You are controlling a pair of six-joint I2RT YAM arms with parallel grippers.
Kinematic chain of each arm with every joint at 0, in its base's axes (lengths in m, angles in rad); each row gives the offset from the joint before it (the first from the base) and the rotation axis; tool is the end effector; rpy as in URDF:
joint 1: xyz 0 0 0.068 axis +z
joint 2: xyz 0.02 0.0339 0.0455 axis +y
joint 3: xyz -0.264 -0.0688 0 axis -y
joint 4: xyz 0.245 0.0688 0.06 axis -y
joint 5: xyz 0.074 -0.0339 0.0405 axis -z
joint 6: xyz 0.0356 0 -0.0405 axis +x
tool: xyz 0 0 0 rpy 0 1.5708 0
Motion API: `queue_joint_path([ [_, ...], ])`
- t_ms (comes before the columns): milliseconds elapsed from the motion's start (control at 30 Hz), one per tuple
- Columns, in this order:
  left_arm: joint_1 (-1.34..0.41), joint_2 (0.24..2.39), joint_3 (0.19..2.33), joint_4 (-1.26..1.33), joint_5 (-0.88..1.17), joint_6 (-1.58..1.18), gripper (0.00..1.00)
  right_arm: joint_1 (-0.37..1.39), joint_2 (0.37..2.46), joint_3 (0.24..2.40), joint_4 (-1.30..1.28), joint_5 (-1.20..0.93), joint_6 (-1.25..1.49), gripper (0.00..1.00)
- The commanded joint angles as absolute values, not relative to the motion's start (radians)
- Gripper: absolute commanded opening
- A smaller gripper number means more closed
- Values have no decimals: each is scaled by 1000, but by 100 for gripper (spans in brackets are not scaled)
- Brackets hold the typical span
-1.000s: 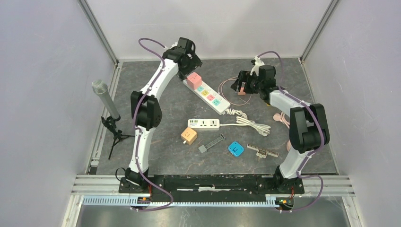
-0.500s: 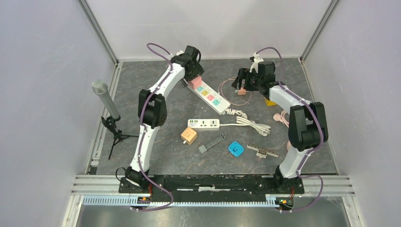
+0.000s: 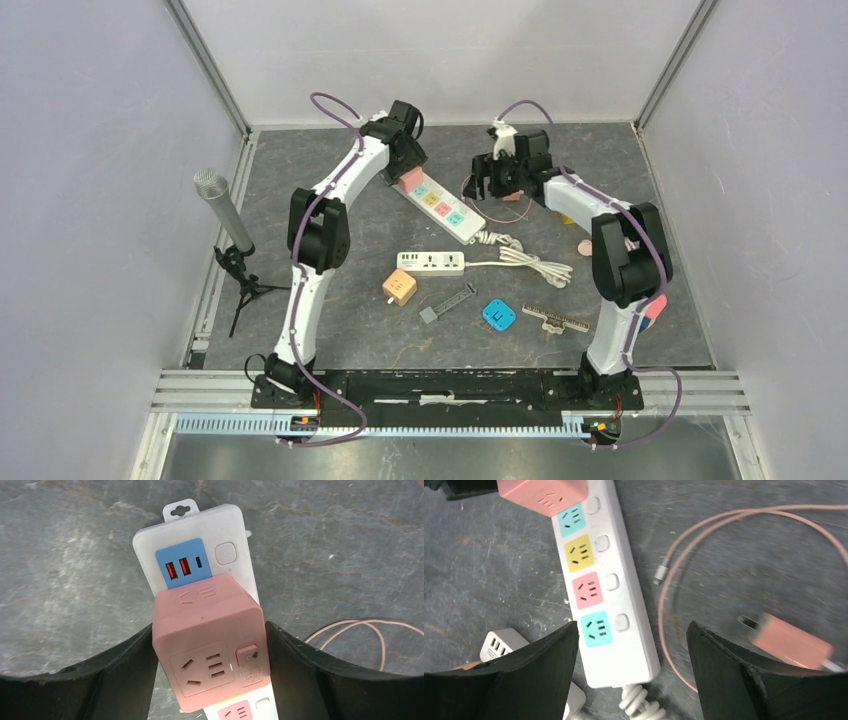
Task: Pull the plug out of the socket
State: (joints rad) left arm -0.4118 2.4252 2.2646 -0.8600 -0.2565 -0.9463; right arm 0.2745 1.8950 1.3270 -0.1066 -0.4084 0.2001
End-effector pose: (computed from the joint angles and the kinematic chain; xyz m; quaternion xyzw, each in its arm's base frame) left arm 0.4868 -0.2028 0.2145 -0.2856 0.9114 -0.0734 0.2870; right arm 0.4064 0.1291 0.2159 -0.1206 0.8787 0.2774 0.3694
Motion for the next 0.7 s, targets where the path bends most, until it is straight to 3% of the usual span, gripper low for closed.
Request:
queue_joint_path([
  [0, -397, 2318, 2184, -888, -255, -815, 68, 378, 1941, 1418, -126, -432, 62, 83],
  [200, -373, 2295, 2148, -922, -145, -755, 67, 475, 1992, 1459, -90, -281, 14, 86],
  [433, -370, 2295, 2126, -925, -127, -732, 74, 552, 2041, 1462, -88, -89, -98, 94],
  [667, -365, 2325, 2179, -927, -117, -705, 85, 563, 2072, 1432, -44, -128, -123, 98],
])
